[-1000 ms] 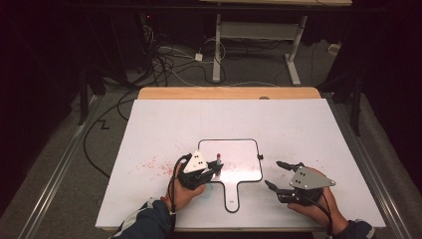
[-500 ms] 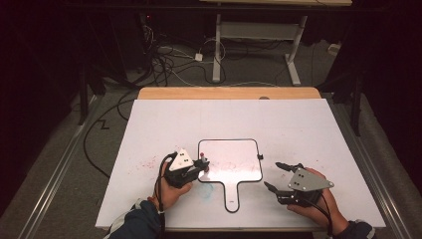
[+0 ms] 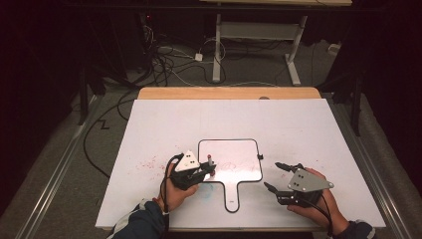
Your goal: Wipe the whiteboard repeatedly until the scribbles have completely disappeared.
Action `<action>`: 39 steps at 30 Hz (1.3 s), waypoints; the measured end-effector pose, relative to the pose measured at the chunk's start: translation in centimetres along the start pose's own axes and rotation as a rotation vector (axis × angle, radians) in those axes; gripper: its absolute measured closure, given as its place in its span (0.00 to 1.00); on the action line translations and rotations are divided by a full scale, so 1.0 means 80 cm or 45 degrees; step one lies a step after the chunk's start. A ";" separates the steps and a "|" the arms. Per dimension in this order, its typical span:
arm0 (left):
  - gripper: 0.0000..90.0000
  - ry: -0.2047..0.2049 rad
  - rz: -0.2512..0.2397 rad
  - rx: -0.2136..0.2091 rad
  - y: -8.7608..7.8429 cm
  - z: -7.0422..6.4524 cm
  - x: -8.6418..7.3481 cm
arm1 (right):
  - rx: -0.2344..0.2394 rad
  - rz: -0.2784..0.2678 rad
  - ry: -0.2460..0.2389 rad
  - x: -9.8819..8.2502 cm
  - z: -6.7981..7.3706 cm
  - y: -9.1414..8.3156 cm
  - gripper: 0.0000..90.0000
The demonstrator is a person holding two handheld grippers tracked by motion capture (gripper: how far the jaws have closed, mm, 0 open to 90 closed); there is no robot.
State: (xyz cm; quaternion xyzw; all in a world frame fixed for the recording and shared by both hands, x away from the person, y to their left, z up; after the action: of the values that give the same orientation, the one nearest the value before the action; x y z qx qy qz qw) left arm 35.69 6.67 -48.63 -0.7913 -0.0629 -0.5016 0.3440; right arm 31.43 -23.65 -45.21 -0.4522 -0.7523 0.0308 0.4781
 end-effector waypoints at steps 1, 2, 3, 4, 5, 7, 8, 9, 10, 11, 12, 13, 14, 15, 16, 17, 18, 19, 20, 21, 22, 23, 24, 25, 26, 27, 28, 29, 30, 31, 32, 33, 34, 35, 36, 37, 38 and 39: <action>0.88 0.009 0.002 -0.009 0.005 -0.005 0.002 | 0.000 0.000 -0.003 0.000 0.000 0.000 0.35; 0.88 0.021 0.005 -0.019 0.010 -0.010 0.003 | 0.002 0.000 -0.002 0.000 0.000 0.001 0.35; 0.88 0.032 0.007 -0.033 0.016 -0.017 0.005 | 0.005 0.000 -0.002 0.000 0.000 0.001 0.35; 0.88 0.059 -0.002 -0.064 0.023 -0.023 0.007 | 0.006 0.004 -0.003 0.000 0.001 0.002 0.35; 0.88 0.084 0.004 -0.070 0.028 -0.029 0.009 | 0.009 0.003 -0.006 0.000 0.001 0.002 0.35; 0.88 0.081 0.016 -0.058 0.029 -0.033 0.009 | 0.010 0.003 -0.005 0.001 0.002 0.002 0.35; 0.88 0.086 0.016 -0.057 0.030 -0.034 0.009 | 0.011 0.004 -0.007 0.001 0.002 0.002 0.35; 0.88 0.082 0.020 -0.060 0.029 -0.032 0.009 | 0.010 0.005 -0.009 0.001 0.002 0.001 0.35; 0.88 0.095 0.011 -0.064 0.028 -0.028 0.010 | 0.010 0.005 -0.009 0.001 0.002 0.001 0.35; 0.88 0.087 0.015 -0.049 0.023 -0.024 0.009 | 0.005 0.008 -0.008 -0.001 0.001 0.000 0.35; 0.88 0.069 0.030 0.001 0.009 -0.011 0.005 | 0.001 0.011 -0.007 -0.001 0.001 -0.001 0.35; 0.88 0.059 0.030 0.025 0.001 -0.002 0.003 | -0.004 0.011 -0.006 -0.002 0.000 -0.001 0.35; 0.88 0.042 0.028 0.049 -0.008 0.007 0.001 | -0.004 0.010 -0.002 -0.002 -0.001 -0.002 0.35; 0.88 0.012 0.019 0.071 -0.016 0.014 -0.001 | -0.008 0.009 -0.002 -0.003 -0.001 -0.003 0.35; 0.88 -0.003 0.015 0.089 -0.024 0.021 -0.004 | -0.012 0.013 -0.003 -0.003 -0.001 -0.003 0.35; 0.88 -0.003 0.015 0.089 -0.024 0.021 -0.004 | -0.012 0.014 -0.002 -0.003 -0.001 -0.003 0.35; 0.88 -0.019 0.012 0.092 -0.030 0.026 -0.007 | -0.009 0.013 0.000 -0.003 -0.001 -0.003 0.35; 0.88 -0.033 0.004 0.095 -0.036 0.026 -0.011 | -0.011 0.016 -0.002 -0.003 -0.001 -0.003 0.35; 0.88 -0.040 0.003 0.084 -0.034 0.024 -0.011 | -0.012 0.019 -0.006 -0.003 -0.001 -0.002 0.35; 0.88 -0.039 0.003 0.063 -0.030 0.019 -0.011 | -0.010 0.021 -0.003 -0.003 0.000 -0.002 0.35; 0.88 -0.026 0.005 0.041 -0.025 0.013 -0.010 | -0.012 0.021 -0.005 -0.002 -0.001 -0.001 0.35; 0.88 -0.026 0.005 0.041 -0.025 0.013 -0.010 | -0.012 0.021 -0.006 -0.001 0.000 0.000 0.35; 0.88 0.025 0.017 0.016 -0.013 -0.002 -0.007 | -0.011 0.022 -0.005 0.000 0.000 0.000 0.35; 0.88 0.033 0.022 -0.003 -0.007 -0.008 -0.005 | -0.010 0.017 -0.008 0.001 0.001 0.000 0.35; 0.88 0.042 0.024 -0.019 -0.001 -0.013 -0.003 | -0.009 0.015 -0.011 0.002 0.001 0.001 0.35; 0.88 0.051 0.024 -0.025 0.003 -0.017 -0.002 | -0.007 0.019 -0.010 0.002 0.001 0.002 0.35; 0.88 0.051 0.024 -0.025 0.003 -0.017 -0.002 | -0.004 0.020 -0.009 0.002 0.002 0.002 0.35; 0.88 0.052 0.023 -0.037 0.012 -0.023 0.002 | 0.000 0.020 -0.015 0.001 0.002 0.003 0.35; 0.88 0.071 0.012 -0.054 0.018 -0.024 0.004 | 0.003 0.023 -0.011 0.000 0.002 0.004 0.35; 0.88 0.071 0.012 -0.054 0.018 -0.024 0.004 | 0.006 0.026 -0.015 0.000 0.002 0.004 0.35; 0.88 0.087 0.012 -0.065 0.026 -0.029 0.009 | 0.006 0.028 -0.016 -0.001 0.002 0.004 0.35; 0.88 0.069 0.026 -0.056 0.029 -0.033 0.009 | 0.005 0.025 -0.022 -0.001 0.002 0.003 0.35; 0.88 0.069 0.026 -0.056 0.029 -0.033 0.009 | 0.004 0.027 -0.010 -0.001 0.002 0.002 0.35; 0.88 0.083 0.031 -0.078 0.039 -0.041 0.013 | 0.000 0.025 -0.010 -0.001 0.001 0.002 0.35; 0.88 0.084 0.032 -0.087 0.043 -0.045 0.014 | -0.004 0.022 -0.011 -0.001 0.000 0.001 0.35; 0.88 0.089 0.033 -0.098 0.047 -0.049 0.015 | -0.004 0.021 -0.006 -0.002 0.000 0.000 0.35; 0.88 0.107 0.038 -0.101 0.049 -0.054 0.015 | -0.006 0.021 -0.008 -0.002 0.000 0.000 0.35; 0.88 0.127 0.045 -0.096 0.050 -0.057 0.016 | -0.007 0.022 -0.009 -0.002 0.000 -0.001 0.35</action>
State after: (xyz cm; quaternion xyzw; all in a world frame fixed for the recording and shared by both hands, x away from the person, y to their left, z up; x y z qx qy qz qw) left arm 34.67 0.58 -48.31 -0.7787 -0.0125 -0.5363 0.3253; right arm 31.45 -23.80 -45.27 -0.4599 -0.7501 0.0346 0.4740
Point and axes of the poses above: each handheld gripper's, and its own axes: y roughly forward along the jaws, x roughly out of its top, z roughly to its left, the point moved 3 cm from there along y, roughly forward along the jaws, and after that the axes turned 14 degrees about -y, right-handed, at the moved point
